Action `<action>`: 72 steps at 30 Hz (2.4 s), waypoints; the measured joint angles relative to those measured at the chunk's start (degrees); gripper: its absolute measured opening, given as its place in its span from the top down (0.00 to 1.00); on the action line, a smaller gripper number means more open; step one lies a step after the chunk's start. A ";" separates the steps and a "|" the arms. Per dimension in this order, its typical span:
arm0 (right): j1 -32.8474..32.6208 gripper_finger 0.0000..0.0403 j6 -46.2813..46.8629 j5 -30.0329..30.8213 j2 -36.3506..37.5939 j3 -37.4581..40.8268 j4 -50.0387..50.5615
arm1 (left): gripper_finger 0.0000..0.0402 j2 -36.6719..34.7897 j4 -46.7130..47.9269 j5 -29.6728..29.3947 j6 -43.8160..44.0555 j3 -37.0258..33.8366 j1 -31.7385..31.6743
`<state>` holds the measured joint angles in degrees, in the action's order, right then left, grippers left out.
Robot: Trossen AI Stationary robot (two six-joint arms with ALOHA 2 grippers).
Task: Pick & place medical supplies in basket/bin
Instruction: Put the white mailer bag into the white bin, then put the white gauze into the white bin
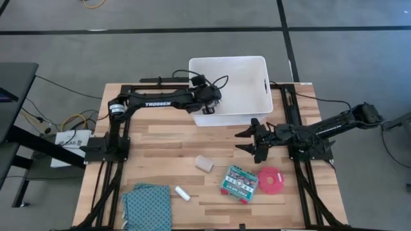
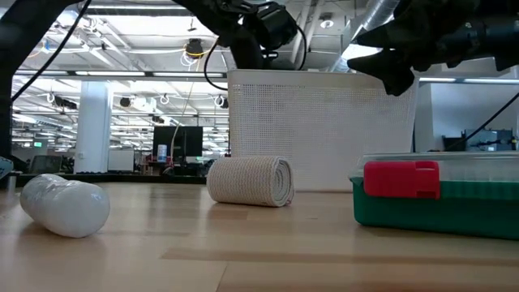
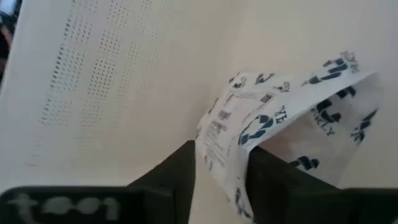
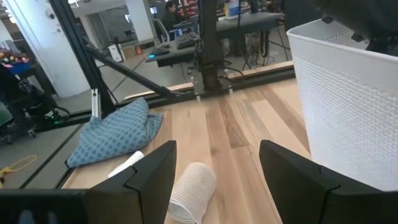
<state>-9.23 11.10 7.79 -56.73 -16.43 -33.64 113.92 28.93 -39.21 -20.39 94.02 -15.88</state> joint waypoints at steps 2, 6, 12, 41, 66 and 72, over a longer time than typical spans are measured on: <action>0.00 0.44 0.00 0.00 0.00 0.00 -0.01 | 0.68 0.01 0.16 -2.52 -2.33 0.00 0.70; 0.00 0.44 -0.03 0.00 0.00 0.00 0.01 | 0.65 0.12 3.04 -8.87 -6.82 1.63 2.97; 0.00 0.44 -0.11 0.00 0.02 0.00 0.00 | 0.64 0.02 14.49 -12.02 -4.57 10.80 8.49; -0.02 0.44 0.89 4.71 0.04 0.00 0.61 | 0.64 14.03 54.90 16.11 24.49 34.10 38.21; -1.18 0.44 3.59 4.61 0.00 -0.02 2.15 | 0.64 11.40 61.13 20.98 23.90 34.14 36.23; -1.18 0.44 3.49 4.57 0.00 -0.02 2.13 | 0.64 10.83 60.95 20.94 22.72 33.58 38.76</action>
<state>-10.41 14.59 12.36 -56.73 -16.45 -31.51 124.75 89.88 -18.26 2.33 127.59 22.89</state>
